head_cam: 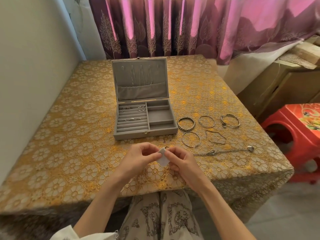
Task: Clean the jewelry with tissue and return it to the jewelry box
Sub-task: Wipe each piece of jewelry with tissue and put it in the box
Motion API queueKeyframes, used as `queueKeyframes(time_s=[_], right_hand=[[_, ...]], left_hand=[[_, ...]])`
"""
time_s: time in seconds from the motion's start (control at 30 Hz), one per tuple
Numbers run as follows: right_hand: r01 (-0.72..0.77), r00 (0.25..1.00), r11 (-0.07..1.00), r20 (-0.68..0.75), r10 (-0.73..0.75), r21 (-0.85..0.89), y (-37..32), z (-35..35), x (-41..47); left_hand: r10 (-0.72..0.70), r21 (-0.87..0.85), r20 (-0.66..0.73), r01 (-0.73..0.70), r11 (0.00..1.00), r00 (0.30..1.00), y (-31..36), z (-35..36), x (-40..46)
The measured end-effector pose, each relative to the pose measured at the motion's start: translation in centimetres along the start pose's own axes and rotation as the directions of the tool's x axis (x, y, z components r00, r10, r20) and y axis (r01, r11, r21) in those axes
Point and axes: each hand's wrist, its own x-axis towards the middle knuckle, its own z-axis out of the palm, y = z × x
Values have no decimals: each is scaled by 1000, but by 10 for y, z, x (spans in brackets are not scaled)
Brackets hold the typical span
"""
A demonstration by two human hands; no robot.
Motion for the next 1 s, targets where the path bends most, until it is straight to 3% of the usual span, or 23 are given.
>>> queueKeyframes(time_s=[0.1, 0.2, 0.3, 0.37, 0.5, 0.67, 0.83, 0.93, 1.0], right_hand=[[6, 1000, 1000, -9, -6, -4, 5, -2, 0], [-14, 998, 977, -61, 28, 215, 8, -5, 0], [-53, 990, 837, -79, 114, 544, 5, -11, 0], [-54, 987, 756, -78, 138, 652, 4, -13, 0], [-47, 982, 702, -96, 163, 711, 1, -13, 1], [-35, 984, 680, -94, 153, 733, -2, -12, 0], [-36, 982, 679, -102, 161, 733, -2, -12, 0], [-24, 981, 715, -120, 150, 698, -2, -11, 0], [-17, 981, 750, -135, 140, 661, -1, -11, 0]], left_hand=[[18, 10, 27, -18, 1000, 999, 2, 0, 3], [6, 52, 12, -6, 999, 1000, 2, 3, 6], [90, 336, -145, -36, 941, 985, -5, 8, 18], [192, 493, -191, -75, 867, 962, -11, 12, 26], [322, 617, -177, -151, 773, 930, -17, 23, 41], [366, 751, -130, -149, 644, 922, -12, 28, 52], [346, 736, -116, -153, 659, 931, -13, 23, 57], [338, 621, -145, -180, 763, 930, -13, 21, 55], [303, 452, -174, -198, 870, 937, -10, 18, 46]])
